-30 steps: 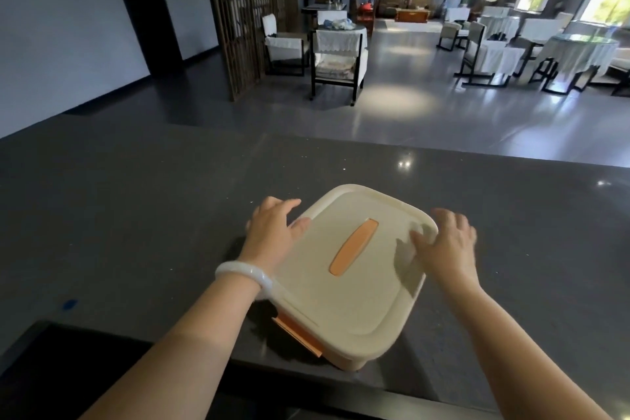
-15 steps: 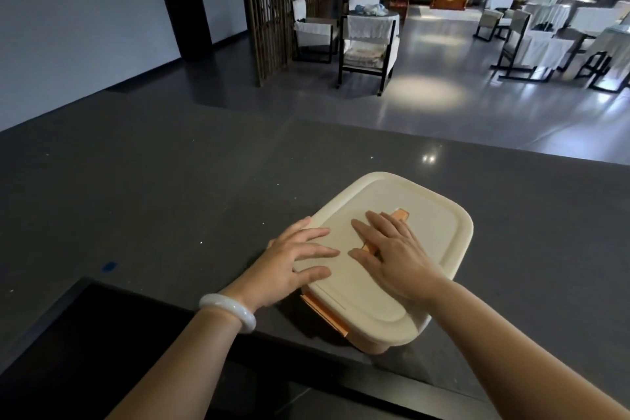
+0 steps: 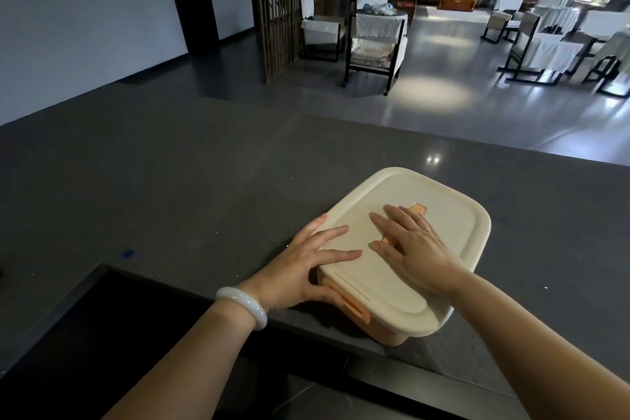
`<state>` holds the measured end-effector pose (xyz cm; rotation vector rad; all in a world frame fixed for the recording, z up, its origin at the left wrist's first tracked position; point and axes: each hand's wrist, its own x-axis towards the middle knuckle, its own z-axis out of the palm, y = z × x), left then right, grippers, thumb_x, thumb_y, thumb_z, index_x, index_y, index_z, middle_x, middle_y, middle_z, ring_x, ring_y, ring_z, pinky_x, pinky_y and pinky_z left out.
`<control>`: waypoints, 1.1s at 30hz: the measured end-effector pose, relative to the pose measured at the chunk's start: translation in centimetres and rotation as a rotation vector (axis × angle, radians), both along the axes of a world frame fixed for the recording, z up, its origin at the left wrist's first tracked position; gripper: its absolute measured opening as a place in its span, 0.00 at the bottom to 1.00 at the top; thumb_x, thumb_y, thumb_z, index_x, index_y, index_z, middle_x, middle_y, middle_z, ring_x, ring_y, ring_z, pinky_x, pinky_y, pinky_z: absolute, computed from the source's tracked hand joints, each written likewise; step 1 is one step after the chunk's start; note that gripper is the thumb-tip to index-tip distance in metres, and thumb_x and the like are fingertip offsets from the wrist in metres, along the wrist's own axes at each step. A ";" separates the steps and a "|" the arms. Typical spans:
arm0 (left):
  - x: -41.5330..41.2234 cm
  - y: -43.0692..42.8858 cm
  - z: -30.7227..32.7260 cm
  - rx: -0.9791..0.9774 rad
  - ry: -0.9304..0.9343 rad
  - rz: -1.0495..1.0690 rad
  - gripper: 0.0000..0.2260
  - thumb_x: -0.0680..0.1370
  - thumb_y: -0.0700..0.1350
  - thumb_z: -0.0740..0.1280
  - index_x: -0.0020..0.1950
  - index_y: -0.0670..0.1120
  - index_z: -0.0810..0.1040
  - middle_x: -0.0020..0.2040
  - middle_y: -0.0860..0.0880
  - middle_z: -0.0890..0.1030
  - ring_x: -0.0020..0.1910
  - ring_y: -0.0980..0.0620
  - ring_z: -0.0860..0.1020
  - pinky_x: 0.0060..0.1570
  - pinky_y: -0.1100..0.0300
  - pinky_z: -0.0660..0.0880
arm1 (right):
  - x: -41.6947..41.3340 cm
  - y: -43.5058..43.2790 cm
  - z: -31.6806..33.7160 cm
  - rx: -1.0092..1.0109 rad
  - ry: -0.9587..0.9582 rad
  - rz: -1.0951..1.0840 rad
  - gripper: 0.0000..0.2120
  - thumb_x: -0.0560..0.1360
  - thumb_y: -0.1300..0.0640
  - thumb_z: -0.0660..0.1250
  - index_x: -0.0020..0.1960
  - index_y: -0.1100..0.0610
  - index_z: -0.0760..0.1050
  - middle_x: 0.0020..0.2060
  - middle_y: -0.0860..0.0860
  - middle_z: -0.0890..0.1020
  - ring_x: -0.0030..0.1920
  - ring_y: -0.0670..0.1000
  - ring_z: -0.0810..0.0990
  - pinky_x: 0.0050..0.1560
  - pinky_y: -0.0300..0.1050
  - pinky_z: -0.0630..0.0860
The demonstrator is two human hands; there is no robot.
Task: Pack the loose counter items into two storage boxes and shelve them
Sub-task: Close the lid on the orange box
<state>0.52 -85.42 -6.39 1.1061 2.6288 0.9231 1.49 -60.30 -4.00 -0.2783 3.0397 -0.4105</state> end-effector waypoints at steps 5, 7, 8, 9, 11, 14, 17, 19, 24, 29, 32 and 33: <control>-0.4 -0.1 0.6 0.066 -0.100 0.050 0.21 0.74 0.63 0.67 0.66 0.64 0.76 0.76 0.67 0.58 0.76 0.64 0.44 0.76 0.44 0.52 | 0.0 0.0 0.2 0.008 -0.011 -0.003 0.29 0.77 0.34 0.49 0.77 0.38 0.51 0.78 0.42 0.51 0.78 0.48 0.44 0.76 0.52 0.43; -0.2 -0.1 0.4 0.086 -0.117 0.064 0.20 0.74 0.63 0.68 0.66 0.64 0.76 0.75 0.68 0.58 0.76 0.65 0.44 0.76 0.43 0.52 | 0.0 -0.1 0.2 0.007 -0.005 -0.005 0.29 0.78 0.34 0.49 0.77 0.38 0.52 0.78 0.42 0.51 0.78 0.48 0.44 0.76 0.52 0.43; -0.2 0.0 0.2 0.094 -0.128 0.070 0.20 0.74 0.63 0.68 0.66 0.64 0.76 0.75 0.68 0.57 0.76 0.65 0.43 0.76 0.42 0.52 | 0.0 -0.1 0.1 0.006 -0.001 -0.006 0.29 0.77 0.34 0.49 0.77 0.38 0.52 0.78 0.42 0.51 0.78 0.48 0.44 0.76 0.52 0.43; -0.1 0.0 0.2 0.100 -0.140 0.070 0.21 0.74 0.63 0.68 0.66 0.63 0.76 0.75 0.68 0.57 0.76 0.65 0.43 0.76 0.41 0.51 | -0.1 -0.1 0.1 0.004 0.002 -0.008 0.29 0.77 0.34 0.49 0.77 0.38 0.52 0.78 0.42 0.51 0.78 0.48 0.44 0.76 0.51 0.43; 0.0 0.0 0.3 0.087 -0.151 0.042 0.24 0.72 0.63 0.69 0.68 0.63 0.74 0.76 0.67 0.54 0.76 0.64 0.40 0.76 0.40 0.50 | -0.1 -0.1 0.1 0.002 0.000 -0.009 0.29 0.77 0.34 0.49 0.77 0.39 0.52 0.78 0.42 0.51 0.78 0.48 0.44 0.76 0.51 0.43; 0.1 0.1 0.3 0.016 -0.120 0.001 0.32 0.67 0.61 0.75 0.70 0.64 0.70 0.77 0.65 0.50 0.76 0.62 0.36 0.75 0.47 0.46 | 0.0 -0.1 0.2 0.002 0.003 -0.007 0.30 0.76 0.33 0.48 0.77 0.39 0.53 0.77 0.42 0.52 0.78 0.49 0.45 0.76 0.51 0.44; 0.6 0.5 0.1 0.064 -0.051 0.057 0.28 0.69 0.60 0.74 0.68 0.63 0.73 0.77 0.64 0.54 0.77 0.62 0.39 0.76 0.43 0.50 | 0.0 -0.1 0.3 0.002 -0.002 -0.007 0.31 0.75 0.32 0.47 0.77 0.39 0.53 0.78 0.42 0.52 0.78 0.49 0.45 0.77 0.52 0.45; 0.8 0.7 0.1 0.099 -0.062 0.119 0.25 0.70 0.61 0.72 0.66 0.62 0.75 0.76 0.64 0.56 0.76 0.64 0.42 0.76 0.40 0.52 | 0.0 -0.2 0.3 -0.007 0.000 -0.007 0.31 0.75 0.32 0.47 0.77 0.39 0.53 0.78 0.42 0.52 0.78 0.49 0.45 0.77 0.53 0.45; 1.0 1.0 0.2 0.110 -0.095 0.160 0.23 0.70 0.62 0.71 0.65 0.62 0.77 0.75 0.67 0.58 0.76 0.66 0.43 0.75 0.47 0.50 | 0.1 -0.1 0.3 -0.010 0.014 -0.009 0.30 0.76 0.33 0.48 0.77 0.39 0.54 0.78 0.42 0.52 0.78 0.49 0.45 0.77 0.52 0.45; 1.2 1.5 0.6 0.187 -0.158 0.195 0.21 0.70 0.62 0.73 0.61 0.59 0.80 0.75 0.65 0.60 0.76 0.66 0.44 0.76 0.47 0.51 | -0.2 0.0 0.1 -0.006 0.017 -0.011 0.29 0.77 0.34 0.49 0.77 0.39 0.54 0.77 0.42 0.52 0.78 0.48 0.45 0.76 0.51 0.45; 1.3 1.8 0.7 0.208 -0.211 0.216 0.20 0.69 0.58 0.75 0.60 0.57 0.80 0.74 0.64 0.61 0.76 0.65 0.44 0.76 0.46 0.50 | -0.3 0.0 -0.2 0.000 0.024 -0.013 0.28 0.78 0.35 0.50 0.77 0.39 0.54 0.77 0.42 0.52 0.78 0.49 0.46 0.76 0.52 0.45; 1.2 1.9 0.8 0.211 -0.232 0.222 0.19 0.70 0.57 0.76 0.59 0.56 0.80 0.74 0.64 0.61 0.76 0.65 0.44 0.76 0.46 0.49 | -0.3 0.0 -0.2 0.000 0.025 -0.014 0.28 0.78 0.35 0.51 0.76 0.39 0.54 0.77 0.42 0.53 0.78 0.49 0.46 0.76 0.52 0.45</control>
